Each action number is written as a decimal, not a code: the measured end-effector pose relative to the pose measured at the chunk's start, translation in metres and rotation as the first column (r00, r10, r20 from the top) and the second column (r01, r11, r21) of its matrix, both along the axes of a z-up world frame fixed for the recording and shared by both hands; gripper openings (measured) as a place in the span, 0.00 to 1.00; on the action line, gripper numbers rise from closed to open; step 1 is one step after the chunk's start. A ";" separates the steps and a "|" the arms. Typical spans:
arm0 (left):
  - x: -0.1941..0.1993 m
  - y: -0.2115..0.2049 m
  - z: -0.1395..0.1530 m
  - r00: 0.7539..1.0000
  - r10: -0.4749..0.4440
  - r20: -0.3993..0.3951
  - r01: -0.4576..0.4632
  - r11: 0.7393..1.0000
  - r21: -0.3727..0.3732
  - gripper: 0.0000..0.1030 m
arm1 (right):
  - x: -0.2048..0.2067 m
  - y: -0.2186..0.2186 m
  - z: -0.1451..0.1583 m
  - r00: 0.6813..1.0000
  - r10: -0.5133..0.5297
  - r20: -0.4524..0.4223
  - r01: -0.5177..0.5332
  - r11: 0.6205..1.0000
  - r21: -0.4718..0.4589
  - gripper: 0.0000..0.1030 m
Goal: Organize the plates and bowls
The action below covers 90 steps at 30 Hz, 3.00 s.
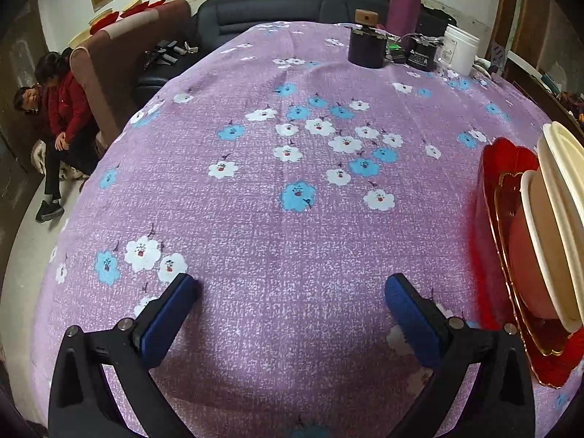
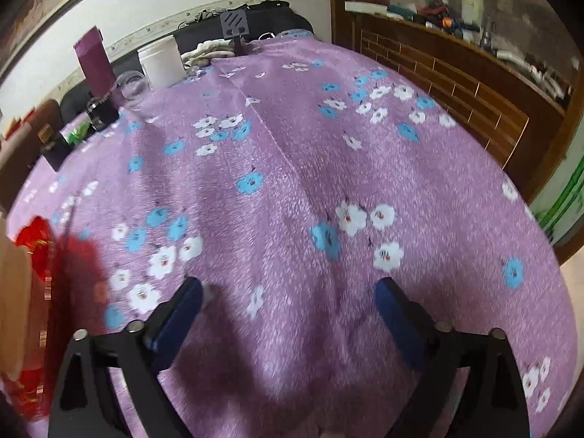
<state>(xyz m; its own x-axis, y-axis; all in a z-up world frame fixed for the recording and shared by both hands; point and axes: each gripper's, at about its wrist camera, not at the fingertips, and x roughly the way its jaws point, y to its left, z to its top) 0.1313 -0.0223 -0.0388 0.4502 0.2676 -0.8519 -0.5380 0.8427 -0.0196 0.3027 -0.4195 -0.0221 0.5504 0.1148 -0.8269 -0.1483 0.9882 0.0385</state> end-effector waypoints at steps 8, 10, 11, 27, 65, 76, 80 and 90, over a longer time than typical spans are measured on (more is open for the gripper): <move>0.000 -0.001 -0.001 1.000 0.001 0.000 -0.001 1.000 0.014 1.00 | 0.005 0.002 -0.003 1.000 -0.003 0.006 0.003 0.999 -0.034 0.99; 0.000 0.000 -0.001 1.000 0.001 0.000 -0.001 1.000 0.015 1.00 | 0.006 0.002 -0.004 1.000 -0.008 0.014 0.008 0.999 -0.034 0.99; 0.000 -0.001 -0.001 1.000 0.002 0.000 -0.002 1.000 0.016 1.00 | 0.008 0.002 -0.005 1.000 -0.009 0.019 0.010 0.999 -0.033 0.99; 0.000 0.000 -0.001 1.000 0.003 0.000 -0.003 1.000 0.019 1.00 | 0.010 0.002 -0.005 1.000 -0.010 0.024 0.011 1.000 -0.029 0.99; 0.001 0.000 -0.002 1.000 0.005 0.000 -0.005 1.000 0.019 1.00 | 0.012 0.001 -0.006 1.000 -0.016 0.025 0.016 1.000 -0.024 0.99; 0.001 0.000 -0.002 1.000 0.005 0.000 -0.005 1.000 0.018 1.00 | 0.013 0.002 -0.007 1.000 -0.016 0.025 0.017 1.000 -0.024 0.99; 0.001 0.000 -0.002 1.000 0.005 0.000 -0.005 1.000 0.019 1.00 | 0.013 0.002 -0.006 1.000 -0.016 0.025 0.017 1.000 -0.024 0.99; 0.002 -0.001 -0.002 1.000 0.006 0.000 -0.006 1.000 0.019 1.00 | 0.013 0.002 -0.007 1.000 -0.016 0.026 0.017 1.000 -0.024 0.99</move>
